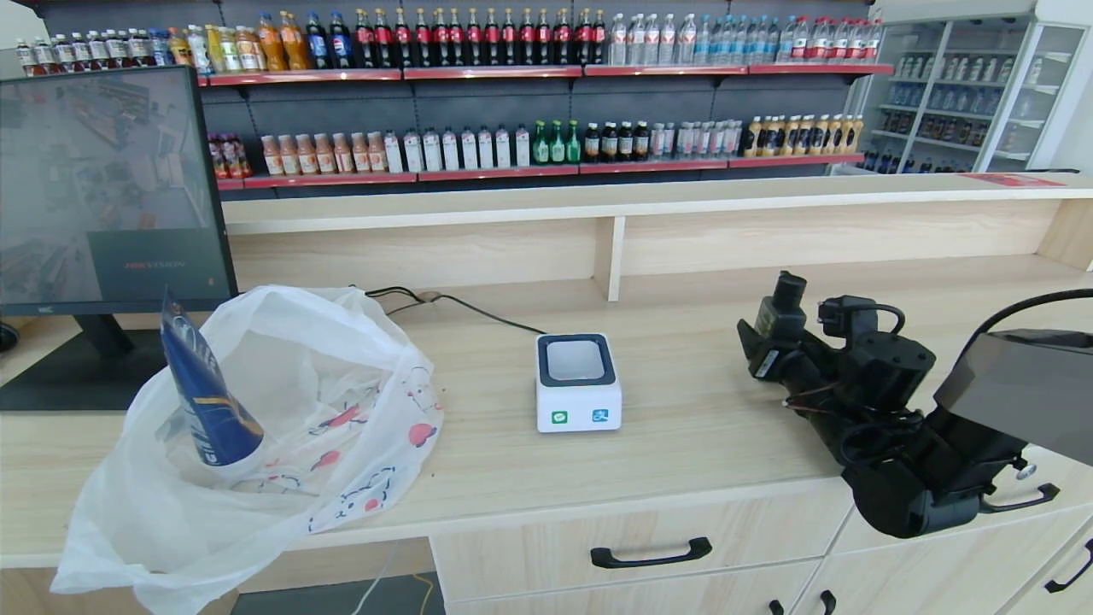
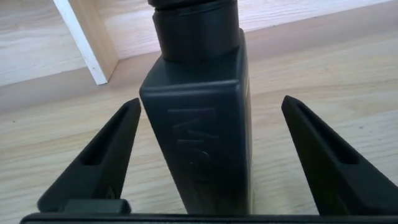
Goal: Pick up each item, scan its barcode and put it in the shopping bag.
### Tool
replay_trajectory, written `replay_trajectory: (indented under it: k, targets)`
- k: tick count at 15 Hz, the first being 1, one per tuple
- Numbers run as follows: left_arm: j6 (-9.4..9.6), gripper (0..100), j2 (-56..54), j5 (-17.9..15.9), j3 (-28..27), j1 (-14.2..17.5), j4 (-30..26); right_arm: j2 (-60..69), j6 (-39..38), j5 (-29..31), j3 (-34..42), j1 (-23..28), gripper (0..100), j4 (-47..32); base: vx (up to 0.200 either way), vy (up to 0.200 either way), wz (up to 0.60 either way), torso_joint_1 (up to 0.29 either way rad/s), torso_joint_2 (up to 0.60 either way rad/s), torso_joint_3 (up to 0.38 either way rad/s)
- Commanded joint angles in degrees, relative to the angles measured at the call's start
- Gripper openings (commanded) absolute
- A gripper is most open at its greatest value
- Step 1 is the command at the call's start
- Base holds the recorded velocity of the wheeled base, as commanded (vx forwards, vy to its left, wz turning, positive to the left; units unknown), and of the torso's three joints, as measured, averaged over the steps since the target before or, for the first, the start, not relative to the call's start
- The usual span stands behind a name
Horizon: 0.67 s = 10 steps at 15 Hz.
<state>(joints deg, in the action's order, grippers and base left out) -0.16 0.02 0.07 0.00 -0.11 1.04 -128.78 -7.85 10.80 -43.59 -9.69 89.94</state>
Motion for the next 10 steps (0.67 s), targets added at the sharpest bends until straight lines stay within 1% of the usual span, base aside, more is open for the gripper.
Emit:
replay_trajectory:
  k: [1, 10]
  targets:
    - [-0.02, 100, -0.02, 0.01, 0.00, 0.02, 0.02, -0.07, -0.06, 0.01, 0.26, 0.02, 0, 0.06, 0.000, 0.000, 0.00, 0.000, 0.00, 0.000]
    - [-0.02, 100, -0.02, 0.01, 0.00, 0.02, 0.02, 2.22, -0.06, 0.01, 0.62, 0.11, 0, 0.06, 0.000, 0.000, 0.00, 0.000, 0.00, 0.000]
